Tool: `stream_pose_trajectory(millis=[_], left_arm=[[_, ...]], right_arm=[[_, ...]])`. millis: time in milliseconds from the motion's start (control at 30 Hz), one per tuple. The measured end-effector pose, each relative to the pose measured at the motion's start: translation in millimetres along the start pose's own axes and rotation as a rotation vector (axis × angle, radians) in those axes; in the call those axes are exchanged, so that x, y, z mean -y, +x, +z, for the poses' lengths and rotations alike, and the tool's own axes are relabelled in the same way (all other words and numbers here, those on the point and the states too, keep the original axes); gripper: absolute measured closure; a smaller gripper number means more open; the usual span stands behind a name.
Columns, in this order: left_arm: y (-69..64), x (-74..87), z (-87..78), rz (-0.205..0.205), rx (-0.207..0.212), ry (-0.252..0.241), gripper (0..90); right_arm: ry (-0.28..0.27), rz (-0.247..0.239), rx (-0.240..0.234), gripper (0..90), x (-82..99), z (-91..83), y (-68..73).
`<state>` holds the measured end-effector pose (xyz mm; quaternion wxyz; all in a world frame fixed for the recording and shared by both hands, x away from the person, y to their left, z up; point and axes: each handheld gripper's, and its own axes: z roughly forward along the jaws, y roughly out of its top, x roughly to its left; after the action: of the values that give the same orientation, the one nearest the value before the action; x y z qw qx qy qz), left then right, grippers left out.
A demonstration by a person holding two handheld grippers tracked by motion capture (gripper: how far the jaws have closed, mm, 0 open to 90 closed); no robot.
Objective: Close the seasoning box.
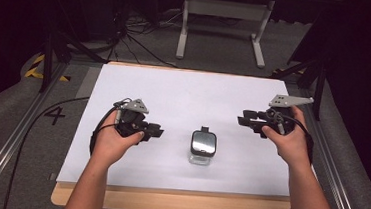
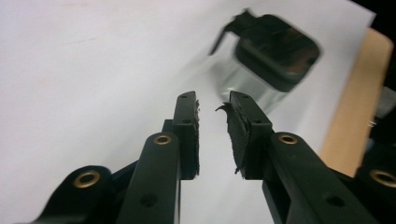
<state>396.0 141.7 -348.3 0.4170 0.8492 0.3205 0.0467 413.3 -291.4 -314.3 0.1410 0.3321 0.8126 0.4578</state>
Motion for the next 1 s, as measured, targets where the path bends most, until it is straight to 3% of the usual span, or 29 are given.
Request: stream_pose_trajectory(millis=[67,100,167,200,267,300,433,700,1000], left_arm=[[8.7,3.9,-1.8,-0.027,-0.015,-0.011,72.5],[16.0,7.1,-3.4,-0.048,-0.025,-0.018,72.3],[21.2,9.8,-4.1,-0.060,-0.037,-0.020,72.2],[25.2,12.1,-4.3,-0.074,-0.051,-0.022,71.7],[32.7,16.6,-4.1,-0.088,-0.071,-0.026,71.5],[40.4,21.9,-2.3,-0.107,-0.076,-0.037,71.5],[53.3,30.9,2.5,-0.111,-0.110,-0.037,68.3],[75.2,49.2,14.3,-0.143,-0.148,-0.048,68.1],[91.4,70.5,36.9,-0.155,-0.151,-0.043,65.6]], right_arm=[[0.017,0.017,0.044,59.2,9.4,-3.4,-12.7],[0.033,0.038,0.081,59.4,18.9,-6.6,-26.0],[0.038,0.050,0.094,59.3,22.5,-7.5,-30.4],[0.057,0.073,0.131,58.6,32.9,-9.2,-43.2],[0.066,0.072,0.143,57.5,36.5,-9.5,-47.3],[0.074,0.082,0.176,54.8,46.5,-9.0,-57.0],[0.088,0.096,0.213,49.7,61.4,-4.8,-70.5],[0.110,0.147,0.221,49.6,86.2,9.8,-91.2],[0.133,0.143,0.222,48.8,108.9,25.3,-100.6]])
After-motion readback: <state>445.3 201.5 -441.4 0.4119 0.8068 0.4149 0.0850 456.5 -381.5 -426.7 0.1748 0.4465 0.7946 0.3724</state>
